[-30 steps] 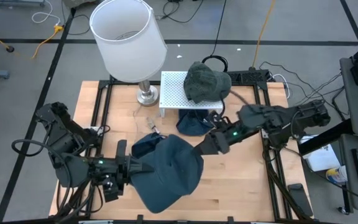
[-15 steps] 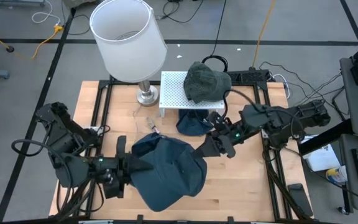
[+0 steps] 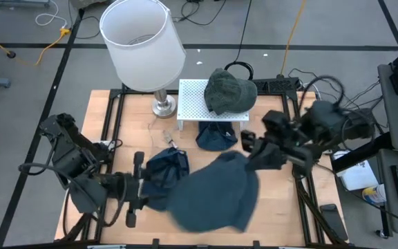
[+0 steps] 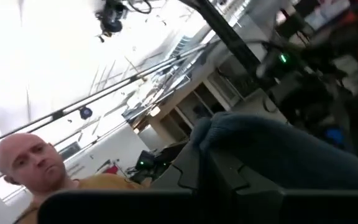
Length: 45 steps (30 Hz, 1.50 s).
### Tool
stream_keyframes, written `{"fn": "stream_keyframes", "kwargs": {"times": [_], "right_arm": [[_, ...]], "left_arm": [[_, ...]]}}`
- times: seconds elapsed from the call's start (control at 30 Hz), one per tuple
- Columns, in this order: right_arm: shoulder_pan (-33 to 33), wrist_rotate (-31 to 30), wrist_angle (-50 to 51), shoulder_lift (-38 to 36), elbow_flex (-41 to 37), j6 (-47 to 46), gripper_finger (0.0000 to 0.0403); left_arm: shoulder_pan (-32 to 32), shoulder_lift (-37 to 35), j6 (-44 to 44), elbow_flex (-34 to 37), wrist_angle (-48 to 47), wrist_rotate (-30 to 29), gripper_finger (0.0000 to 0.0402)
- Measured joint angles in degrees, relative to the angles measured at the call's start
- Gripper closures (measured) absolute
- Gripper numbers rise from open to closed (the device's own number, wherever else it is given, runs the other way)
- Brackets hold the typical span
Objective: Pick & Place hat
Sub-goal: Put the top right blue cap on the shelf
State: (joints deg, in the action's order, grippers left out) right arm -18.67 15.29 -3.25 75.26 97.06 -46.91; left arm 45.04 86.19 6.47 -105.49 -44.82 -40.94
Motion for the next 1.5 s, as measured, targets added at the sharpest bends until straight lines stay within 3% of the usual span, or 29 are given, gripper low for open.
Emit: {"fn": "stream_keyframes", "kwargs": {"times": [0.37,0.6,0.93,1.1,1.5], "right_arm": [[3.93,0.0,7.13,-5.29,0.0,9.51,0.0402],[9.23,3.14,14.71,-4.5,0.0,14.4,0.0402],[21.58,12.76,15.21,0.98,0.0,22.42,0.0402],[27.54,14.24,14.6,4.93,0.0,30.25,0.0403],[35.97,16.52,16.16,13.81,0.0,53.11,0.0403]], "left_arm": [[0.04,0.0,31.36,0.0,-1.56,9.3,0.0268],[0.0,0.0,36.0,0.0,-1.46,10.48,0.0272],[0.0,0.0,33.47,0.0,-1.53,7.83,0.0261],[-0.77,0.0,29.37,0.0,-1.61,7.44,0.0261],[-3.43,-0.02,8.88,0.0,-1.83,7.41,0.0261]]}}
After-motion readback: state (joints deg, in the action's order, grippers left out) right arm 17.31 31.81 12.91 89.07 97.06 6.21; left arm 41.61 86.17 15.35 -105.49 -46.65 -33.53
